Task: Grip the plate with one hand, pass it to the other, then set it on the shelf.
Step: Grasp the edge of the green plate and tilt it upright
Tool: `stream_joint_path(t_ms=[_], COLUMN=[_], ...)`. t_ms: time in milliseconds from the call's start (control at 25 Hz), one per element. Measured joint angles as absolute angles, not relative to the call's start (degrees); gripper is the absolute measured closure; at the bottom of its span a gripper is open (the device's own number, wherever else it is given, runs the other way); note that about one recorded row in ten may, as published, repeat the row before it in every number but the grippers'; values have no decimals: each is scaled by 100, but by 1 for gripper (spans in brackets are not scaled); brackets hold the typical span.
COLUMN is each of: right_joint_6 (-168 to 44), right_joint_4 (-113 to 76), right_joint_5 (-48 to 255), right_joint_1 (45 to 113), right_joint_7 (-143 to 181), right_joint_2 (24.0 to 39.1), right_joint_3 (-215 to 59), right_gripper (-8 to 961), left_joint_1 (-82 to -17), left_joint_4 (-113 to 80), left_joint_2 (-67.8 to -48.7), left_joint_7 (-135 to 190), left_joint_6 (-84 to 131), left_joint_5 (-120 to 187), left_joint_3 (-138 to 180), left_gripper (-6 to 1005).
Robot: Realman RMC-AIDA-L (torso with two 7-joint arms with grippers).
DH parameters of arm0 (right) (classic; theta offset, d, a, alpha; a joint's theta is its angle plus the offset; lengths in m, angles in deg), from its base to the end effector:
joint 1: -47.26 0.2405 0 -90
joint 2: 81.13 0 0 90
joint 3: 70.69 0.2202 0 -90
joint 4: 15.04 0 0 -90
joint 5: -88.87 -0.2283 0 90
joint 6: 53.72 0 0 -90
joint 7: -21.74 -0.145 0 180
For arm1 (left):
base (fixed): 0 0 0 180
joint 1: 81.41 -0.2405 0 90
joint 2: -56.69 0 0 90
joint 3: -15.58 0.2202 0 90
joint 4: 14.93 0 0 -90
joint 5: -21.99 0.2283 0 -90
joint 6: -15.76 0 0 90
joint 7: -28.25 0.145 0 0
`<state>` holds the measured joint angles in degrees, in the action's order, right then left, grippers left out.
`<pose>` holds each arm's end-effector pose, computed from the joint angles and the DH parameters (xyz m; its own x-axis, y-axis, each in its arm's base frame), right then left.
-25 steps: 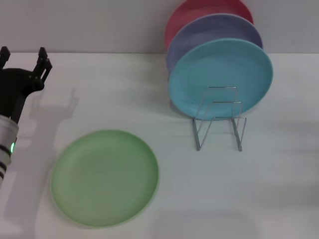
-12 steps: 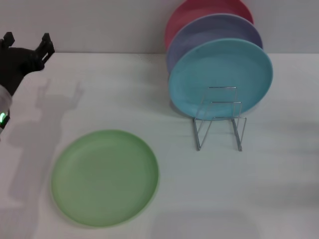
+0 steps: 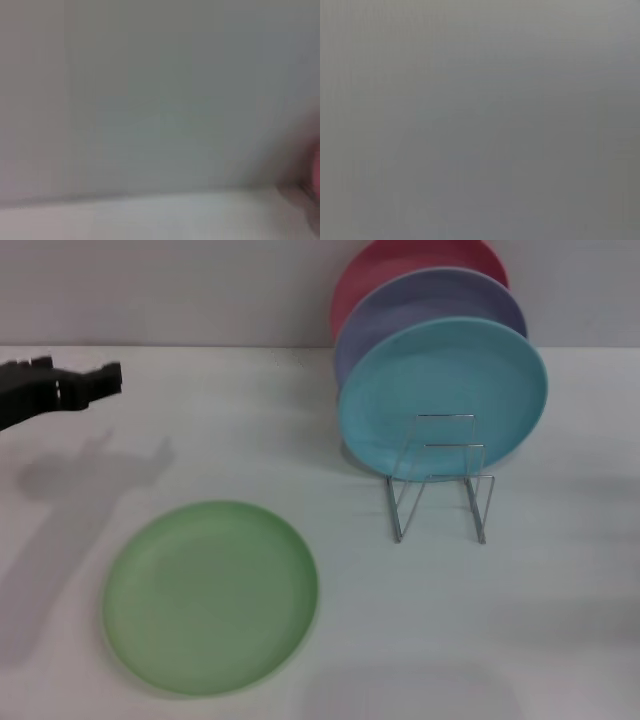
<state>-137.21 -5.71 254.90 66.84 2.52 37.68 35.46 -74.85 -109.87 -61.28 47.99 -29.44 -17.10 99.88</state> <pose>0.3461 0.2939 0.1015 0.5597 0.4315 -0.7075 -0.8227 0.1869 -0.5369 -0.1846 0.3644 0.0857 0.6531 0.5130 0.5570 0.7390 -0.2714 -0.6166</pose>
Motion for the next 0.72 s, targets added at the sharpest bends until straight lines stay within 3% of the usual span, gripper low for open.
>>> stream_joint_path(t_ms=[200,720], right_joint_6=[-13716,-13215], right_joint_4=[-547,-510], right_joint_5=[25490,25490], right_joint_1=[6806,7158], right_joint_7=[257,266], right_joint_2=[3728,3500], right_joint_3=[3721,4236], right_gripper=[292,291], left_joint_1=[-7211,-6823], left_joint_4=[-11357,-11423], left_joint_2=[-6145,-6143], left_joint_7=[4469,3343], left_joint_6=[-4904,-7201], left_joint_5=[-1710,-1087], left_joint_3=[9341,8873], left_gripper=[171,172])
